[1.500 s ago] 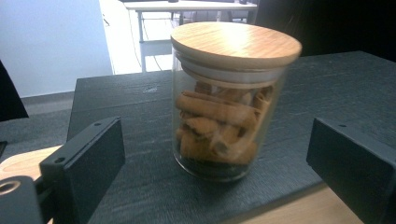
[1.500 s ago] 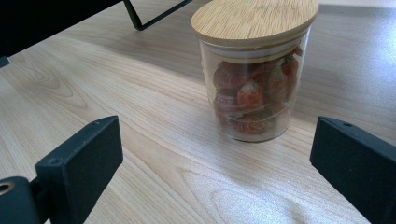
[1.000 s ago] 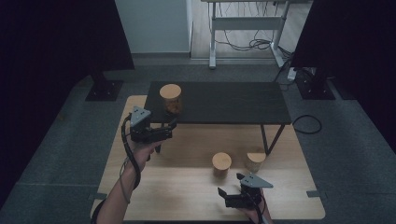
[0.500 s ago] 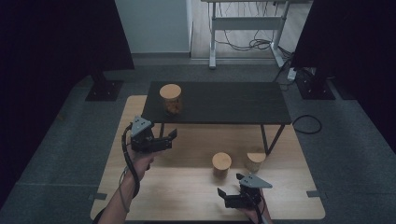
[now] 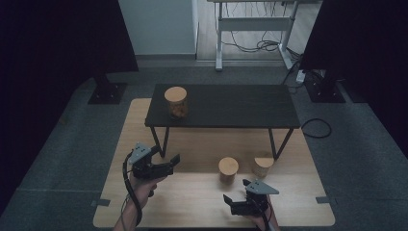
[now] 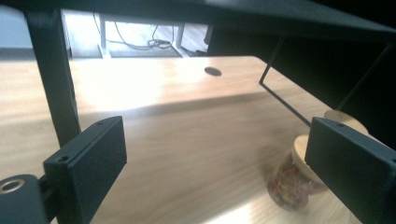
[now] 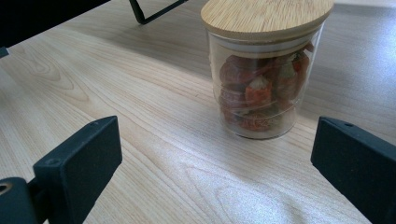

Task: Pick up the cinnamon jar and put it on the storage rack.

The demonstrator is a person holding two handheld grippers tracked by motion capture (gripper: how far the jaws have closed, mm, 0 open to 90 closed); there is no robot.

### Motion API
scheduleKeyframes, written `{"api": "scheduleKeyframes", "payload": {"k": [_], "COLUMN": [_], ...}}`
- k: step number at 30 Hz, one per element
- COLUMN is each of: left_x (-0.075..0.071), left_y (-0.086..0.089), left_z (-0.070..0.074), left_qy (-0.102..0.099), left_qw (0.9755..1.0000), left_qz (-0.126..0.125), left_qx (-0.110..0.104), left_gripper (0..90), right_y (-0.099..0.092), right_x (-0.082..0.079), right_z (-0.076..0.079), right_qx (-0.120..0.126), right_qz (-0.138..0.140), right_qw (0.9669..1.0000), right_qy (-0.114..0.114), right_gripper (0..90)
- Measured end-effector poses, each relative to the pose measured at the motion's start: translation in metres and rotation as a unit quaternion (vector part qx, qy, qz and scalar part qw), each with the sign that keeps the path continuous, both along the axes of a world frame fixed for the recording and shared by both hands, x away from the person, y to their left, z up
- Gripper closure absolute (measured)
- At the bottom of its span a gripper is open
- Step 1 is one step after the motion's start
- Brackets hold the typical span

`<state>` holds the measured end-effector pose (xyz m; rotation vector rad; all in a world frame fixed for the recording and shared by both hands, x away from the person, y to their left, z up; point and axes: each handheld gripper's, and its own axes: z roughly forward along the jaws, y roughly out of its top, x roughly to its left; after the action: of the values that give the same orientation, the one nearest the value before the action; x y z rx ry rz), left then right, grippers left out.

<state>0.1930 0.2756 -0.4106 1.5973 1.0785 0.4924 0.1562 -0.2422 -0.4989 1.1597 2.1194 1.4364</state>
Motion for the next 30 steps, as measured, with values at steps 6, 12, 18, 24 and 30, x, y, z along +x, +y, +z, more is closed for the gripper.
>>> {"api": "scheduleKeyframes", "payload": {"k": [6, 12, 18, 24, 30], "left_x": [-0.004, -0.007, -0.009, -0.005, -0.005], "left_y": [0.006, 0.001, 0.0, 0.002, 0.006], "left_z": [-0.014, -0.026, -0.039, -0.047, -0.052], "left_qy": [0.01, 0.026, 0.035, 0.047, 0.048], "left_qw": [0.9999, 0.9994, 0.9991, 0.9985, 0.9986], "left_qz": [-0.002, -0.01, -0.017, -0.023, -0.018], "left_qx": [-0.002, 0.022, 0.019, 0.017, 0.009], "left_gripper": [5.3, 5.5, 5.6, 5.9, 6.1], "right_y": [0.0, 0.0, 0.001, 0.002, 0.003], "right_x": [0.0, 0.0, 0.0, 0.001, 0.002], "right_z": [0.0, 0.0, -0.001, -0.001, -0.001], "right_qx": [0.0, -0.001, -0.004, -0.006, -0.01], "right_qz": [0.0, 0.0, 0.0, 0.001, 0.005], "right_qw": [1.0, 1.0, 1.0, 1.0, 0.9999], "right_qy": [-0.001, -0.001, 0.001, 0.001, 0.002], "right_gripper": [1.5, 1.5, 1.5, 1.5, 1.5]}}
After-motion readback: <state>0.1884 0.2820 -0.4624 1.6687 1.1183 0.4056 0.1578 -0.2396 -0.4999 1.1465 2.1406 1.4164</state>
